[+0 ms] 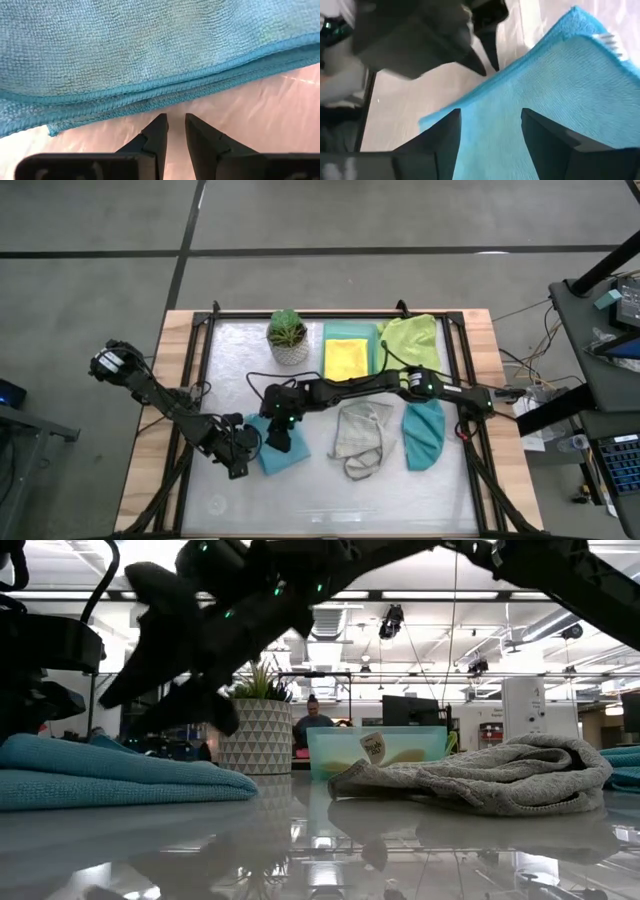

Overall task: Fold microfiber towels
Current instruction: Fold the left blue microfiber cloth

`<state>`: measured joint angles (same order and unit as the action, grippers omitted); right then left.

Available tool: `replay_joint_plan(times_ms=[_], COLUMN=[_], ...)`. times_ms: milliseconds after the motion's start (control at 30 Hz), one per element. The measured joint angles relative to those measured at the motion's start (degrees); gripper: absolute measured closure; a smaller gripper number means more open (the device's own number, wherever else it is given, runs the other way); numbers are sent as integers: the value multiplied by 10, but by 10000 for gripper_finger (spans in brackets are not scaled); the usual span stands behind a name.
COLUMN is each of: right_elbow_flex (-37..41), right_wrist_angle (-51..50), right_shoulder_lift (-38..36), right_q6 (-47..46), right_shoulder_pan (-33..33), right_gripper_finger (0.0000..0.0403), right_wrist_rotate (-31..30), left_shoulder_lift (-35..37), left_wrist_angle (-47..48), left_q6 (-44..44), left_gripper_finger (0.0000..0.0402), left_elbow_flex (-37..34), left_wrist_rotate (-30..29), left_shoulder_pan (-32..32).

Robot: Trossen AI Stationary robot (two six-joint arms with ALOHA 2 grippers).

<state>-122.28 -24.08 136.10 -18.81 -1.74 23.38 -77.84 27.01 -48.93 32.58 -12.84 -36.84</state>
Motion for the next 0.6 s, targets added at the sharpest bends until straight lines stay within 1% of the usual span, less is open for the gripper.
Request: replay_joint_plan(times_ms=[133,267,400,533,600], right_elbow_flex=[2,5,20,50,55], right_wrist_angle=[-53,-78,-27,66,92], right_shoulder_lift=[-19,-22,-13,-2,5], right_q6=[40,102,134,152,159], right_shoulder_pan=[-8,-30,-56,-81,-90], right_gripper_finger=[207,214,222,233,239], right_wrist_rotate=[-12,-13,-14,-50,-56], left_shoulder_lift=[0,0,0,0,0], left_wrist_angle=[0,0,-1,-2,-3], left_q6=[-1,-2,-2,-3,-6], left_gripper_finger=[344,344,344,344,344], left_elbow_flex=[0,0,0,0,-1], left_wrist_rotate=[0,0,-5,-12,-15], left_shoulder_pan=[0,0,0,0,0])
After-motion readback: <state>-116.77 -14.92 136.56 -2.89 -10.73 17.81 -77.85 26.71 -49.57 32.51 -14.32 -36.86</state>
